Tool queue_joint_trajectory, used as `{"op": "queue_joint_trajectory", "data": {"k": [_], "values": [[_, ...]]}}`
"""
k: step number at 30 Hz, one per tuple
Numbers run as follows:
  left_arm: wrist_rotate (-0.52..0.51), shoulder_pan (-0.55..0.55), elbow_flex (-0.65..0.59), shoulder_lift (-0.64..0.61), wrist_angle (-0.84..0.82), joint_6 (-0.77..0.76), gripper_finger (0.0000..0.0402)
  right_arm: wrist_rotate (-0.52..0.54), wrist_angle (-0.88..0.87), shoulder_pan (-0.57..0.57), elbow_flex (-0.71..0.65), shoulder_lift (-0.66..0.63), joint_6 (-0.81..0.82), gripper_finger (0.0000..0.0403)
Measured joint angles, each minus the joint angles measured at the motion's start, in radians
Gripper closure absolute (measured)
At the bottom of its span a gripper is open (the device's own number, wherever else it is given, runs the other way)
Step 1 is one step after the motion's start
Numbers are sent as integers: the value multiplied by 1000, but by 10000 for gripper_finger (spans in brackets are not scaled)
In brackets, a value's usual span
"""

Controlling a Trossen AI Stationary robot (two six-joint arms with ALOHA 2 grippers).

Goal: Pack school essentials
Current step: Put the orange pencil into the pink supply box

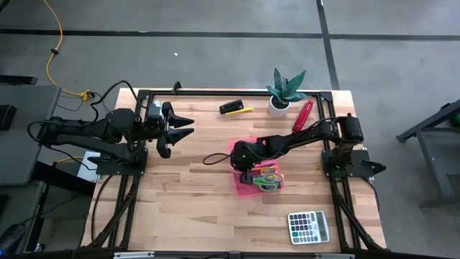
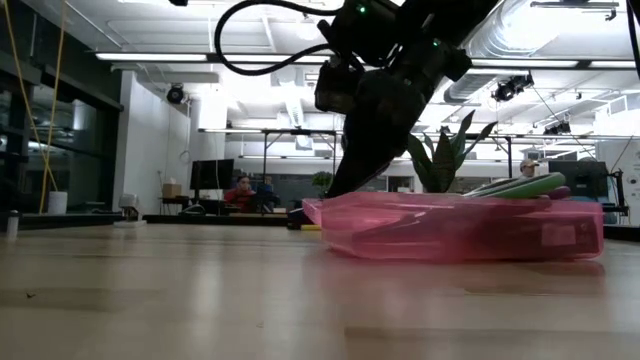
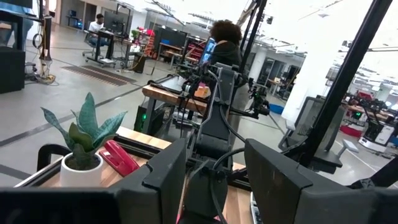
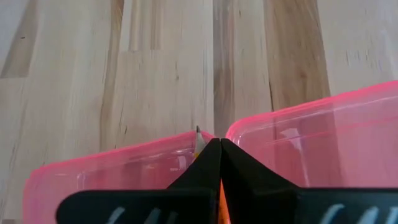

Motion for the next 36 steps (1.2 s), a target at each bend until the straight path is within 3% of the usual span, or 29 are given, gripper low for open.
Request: {"op": "queue_joint_trajectory", "data": {"k": [26,36], "values": [[-2,0,0,0,-7,0,249,58,-26,39,-2,-23,-6,403],[4,0,0,0,-7,-3,249,-1,-54,56,0,-23,-32,403]]}}
